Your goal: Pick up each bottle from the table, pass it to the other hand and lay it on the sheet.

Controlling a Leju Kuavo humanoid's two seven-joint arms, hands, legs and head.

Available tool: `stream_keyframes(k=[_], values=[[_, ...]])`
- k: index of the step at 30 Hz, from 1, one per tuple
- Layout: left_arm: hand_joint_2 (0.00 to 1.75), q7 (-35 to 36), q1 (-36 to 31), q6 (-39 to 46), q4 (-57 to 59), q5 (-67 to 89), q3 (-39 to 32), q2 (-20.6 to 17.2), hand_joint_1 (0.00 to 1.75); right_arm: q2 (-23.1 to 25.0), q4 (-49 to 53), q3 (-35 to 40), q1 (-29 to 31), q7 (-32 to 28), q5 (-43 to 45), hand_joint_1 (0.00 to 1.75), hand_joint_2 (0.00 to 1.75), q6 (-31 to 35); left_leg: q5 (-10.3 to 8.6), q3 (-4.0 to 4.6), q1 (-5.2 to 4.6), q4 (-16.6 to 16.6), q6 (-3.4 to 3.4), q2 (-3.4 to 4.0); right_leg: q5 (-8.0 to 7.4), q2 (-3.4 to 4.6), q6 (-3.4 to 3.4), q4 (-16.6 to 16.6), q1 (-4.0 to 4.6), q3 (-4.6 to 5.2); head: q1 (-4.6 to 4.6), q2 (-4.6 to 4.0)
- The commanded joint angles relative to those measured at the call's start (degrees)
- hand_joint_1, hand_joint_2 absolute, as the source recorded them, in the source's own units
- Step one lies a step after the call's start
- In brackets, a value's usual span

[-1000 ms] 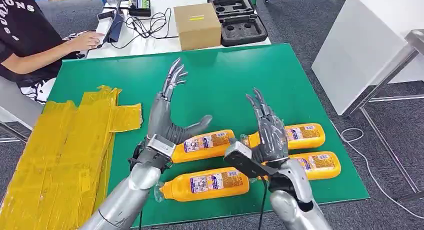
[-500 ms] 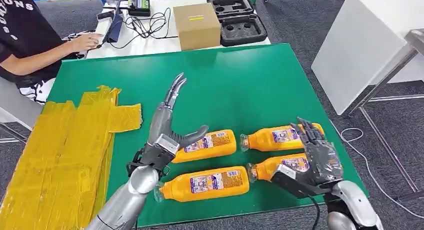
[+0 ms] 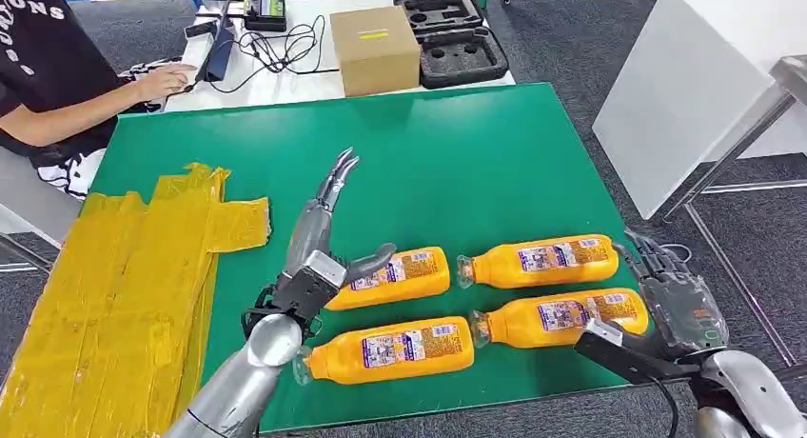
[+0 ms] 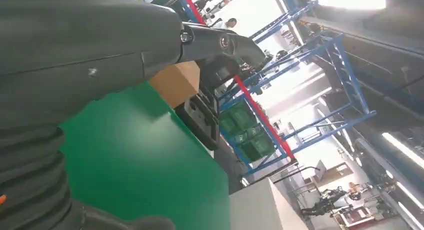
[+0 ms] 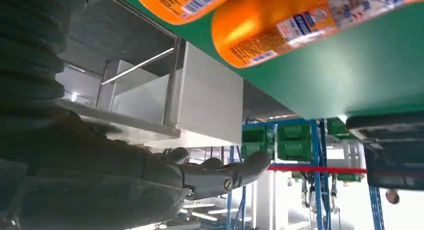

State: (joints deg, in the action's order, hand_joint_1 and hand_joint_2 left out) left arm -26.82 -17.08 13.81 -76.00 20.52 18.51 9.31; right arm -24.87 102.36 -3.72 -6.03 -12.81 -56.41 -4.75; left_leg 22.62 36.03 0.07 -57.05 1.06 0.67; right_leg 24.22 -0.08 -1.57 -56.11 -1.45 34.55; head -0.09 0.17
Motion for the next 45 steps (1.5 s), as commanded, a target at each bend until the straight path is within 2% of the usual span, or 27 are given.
stream_keyframes(k=[1, 5, 17, 22, 25, 35, 45], values=[[1.75, 0.4, -1.1, -2.4, 2.3, -1.1, -2.8, 0.5, 0.0, -1.0, -1.7, -3.5, -3.0, -1.3, -0.5, 0.0, 1.75, -3.4, 0.17, -0.33, 0.13, 0.0, -0.08, -0.2, 0.16, -0.14, 0.15, 0.1, 0.13, -0.44, -0.02, 0.0], [1.75, 0.4, -1.2, -2.6, 3.1, -1.1, -2.9, 0.4, 0.0, 0.4, -1.0, -3.6, -4.7, -1.3, -0.8, 0.0, 1.75, -3.6, 0.06, -0.18, 0.09, 0.0, -0.06, -0.17, 0.08, -0.14, 0.1, 0.1, 0.09, -0.25, 0.0, 0.0], [1.75, 0.4, -0.9, -2.9, 2.5, -1.2, -3.6, 0.5, 0.0, 0.0, -2.2, -1.7, -5.3, -1.6, -1.5, 0.0, 1.75, -5.4, 0.16, -0.26, 0.12, 0.0, -0.03, -0.09, 0.09, -0.04, 0.13, 0.1, 0.12, -0.34, -0.02, 0.0], [1.75, 0.3, -0.8, -3.3, 2.8, -1.1, -3.5, 0.4, 0.0, 2.5, -3.9, 0.6, -3.7, 0.3, -4.3, 0.0, 1.75, -4.4, 0.3, -0.5, 0.18, 0.0, -0.07, 0.01, 0.16, 0.09, 0.2, 0.2, 0.18, -0.56, -0.02, 0.0], [1.75, 0.3, -1.1, -3.4, 3.6, -1.1, -3.1, 0.5, 0.0, 3.1, -4.8, 1.3, -2.9, 1.0, -5.4, 0.0, 1.75, -3.8, 0.15, -0.31, 0.13, 0.1, -0.04, 0.02, 0.05, 0.08, 0.13, 0.2, 0.13, -0.36, -0.02, 0.0], [1.75, 0.0, -2.2, -4.0, 5.4, -1.5, -1.6, 0.4, 0.0, 0.8, -10.0, 3.7, -0.9, 0.0, -4.5, 0.0, 1.75, -3.8, 0.14, -0.26, 0.09, 0.0, -0.01, -0.03, 0.06, 0.03, 0.11, 0.1, 0.09, -0.33, -0.02, 0.0], [1.75, -0.3, -2.0, -3.7, 5.8, -1.8, -1.6, 0.3, 0.0, 1.3, -11.7, 5.0, -0.4, 0.1, -4.4, 0.0, 1.75, -3.3, 0.1, -0.18, 0.07, 0.0, 0.0, -0.02, 0.03, 0.02, 0.08, 0.1, 0.08, -0.23, -0.02, 0.0]])
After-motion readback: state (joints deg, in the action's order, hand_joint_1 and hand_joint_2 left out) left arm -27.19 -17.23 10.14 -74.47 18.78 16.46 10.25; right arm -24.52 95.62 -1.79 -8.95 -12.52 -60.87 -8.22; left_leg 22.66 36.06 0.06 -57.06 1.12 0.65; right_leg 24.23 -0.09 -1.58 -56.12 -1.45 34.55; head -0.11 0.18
